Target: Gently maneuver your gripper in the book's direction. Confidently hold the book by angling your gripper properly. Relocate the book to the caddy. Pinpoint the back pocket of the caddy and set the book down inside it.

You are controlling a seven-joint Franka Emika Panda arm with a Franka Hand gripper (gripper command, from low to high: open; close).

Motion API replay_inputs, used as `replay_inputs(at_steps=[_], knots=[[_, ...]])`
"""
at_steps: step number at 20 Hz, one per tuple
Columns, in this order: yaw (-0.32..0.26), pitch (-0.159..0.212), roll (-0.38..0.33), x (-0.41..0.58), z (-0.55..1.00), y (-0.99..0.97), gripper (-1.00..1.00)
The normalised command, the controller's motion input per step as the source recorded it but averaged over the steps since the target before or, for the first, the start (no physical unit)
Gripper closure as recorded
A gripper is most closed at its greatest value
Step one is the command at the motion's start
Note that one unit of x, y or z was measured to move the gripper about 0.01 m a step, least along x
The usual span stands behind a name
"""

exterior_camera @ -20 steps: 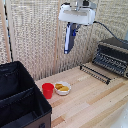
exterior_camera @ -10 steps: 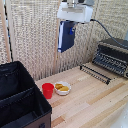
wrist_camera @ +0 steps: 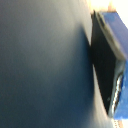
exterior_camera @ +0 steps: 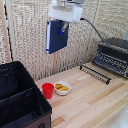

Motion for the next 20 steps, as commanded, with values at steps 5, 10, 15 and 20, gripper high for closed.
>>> replay_inputs(at_steps=[5,10,15,20], knots=[[-0.09,0.0,-0.003,0.157,0.21,0.87,1.0],[-0.111,-0.003,-0.019,0.169,0.29,0.82,1.0],[-0.105,-0.003,-0.07,0.248,0.51,0.73,1.0],[-0.012,0.056,-0.093,0.66,0.82,0.6,1.0]])
